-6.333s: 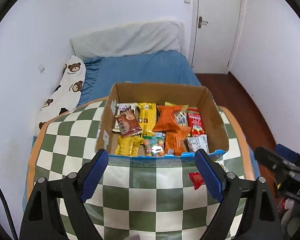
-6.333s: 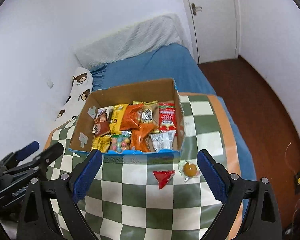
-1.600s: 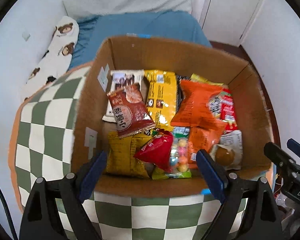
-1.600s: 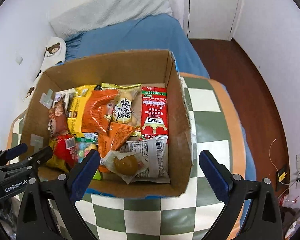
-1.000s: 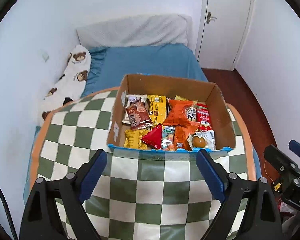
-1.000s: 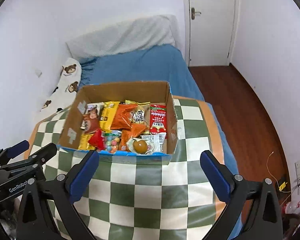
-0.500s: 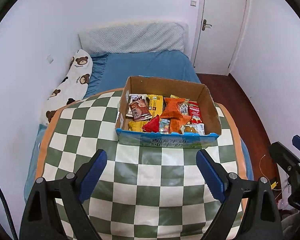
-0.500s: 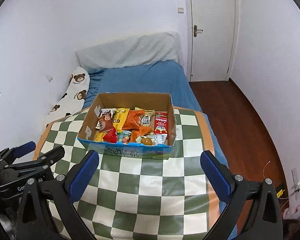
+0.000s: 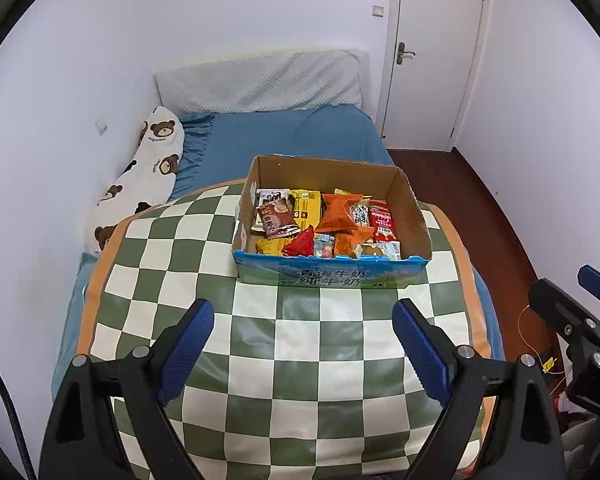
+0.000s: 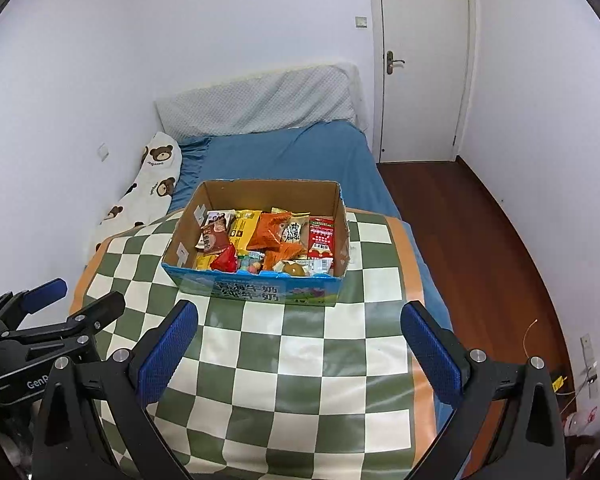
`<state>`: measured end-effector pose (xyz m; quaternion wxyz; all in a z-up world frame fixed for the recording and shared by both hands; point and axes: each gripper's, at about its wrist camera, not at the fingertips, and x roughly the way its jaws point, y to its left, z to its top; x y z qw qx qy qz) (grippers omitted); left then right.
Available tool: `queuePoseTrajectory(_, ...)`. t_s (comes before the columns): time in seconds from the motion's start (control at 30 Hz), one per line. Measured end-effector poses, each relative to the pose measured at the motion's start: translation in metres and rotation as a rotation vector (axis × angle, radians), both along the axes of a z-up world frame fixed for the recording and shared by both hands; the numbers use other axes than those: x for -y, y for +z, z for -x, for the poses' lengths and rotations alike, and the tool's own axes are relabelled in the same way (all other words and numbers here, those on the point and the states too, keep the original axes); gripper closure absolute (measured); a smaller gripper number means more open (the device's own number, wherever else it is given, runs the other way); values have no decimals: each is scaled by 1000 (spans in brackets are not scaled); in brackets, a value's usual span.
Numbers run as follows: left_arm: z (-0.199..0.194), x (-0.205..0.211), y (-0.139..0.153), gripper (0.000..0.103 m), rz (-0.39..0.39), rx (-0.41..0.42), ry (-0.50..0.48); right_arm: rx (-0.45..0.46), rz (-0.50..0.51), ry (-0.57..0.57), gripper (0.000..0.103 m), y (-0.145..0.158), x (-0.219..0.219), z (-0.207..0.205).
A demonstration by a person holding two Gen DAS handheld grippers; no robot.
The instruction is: Organize snacks
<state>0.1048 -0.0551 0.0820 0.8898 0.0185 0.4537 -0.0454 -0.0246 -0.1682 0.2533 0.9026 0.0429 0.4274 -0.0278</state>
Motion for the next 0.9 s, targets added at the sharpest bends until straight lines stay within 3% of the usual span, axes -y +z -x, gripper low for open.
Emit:
queuePoseTrajectory(0.07, -4, 1, -2, 1, 5, 3, -4, 8, 9, -6, 0, 0, 1, -2)
queuePoseTrajectory(0.23, -19, 6, -11, 1, -36, 17, -4, 16, 23, -24, 0, -9, 4, -17)
queuePoseTrajectory(0.9, -102, 10, -60, 1, -79, -24, 39, -36, 54, -87, 0, -75, 19, -111)
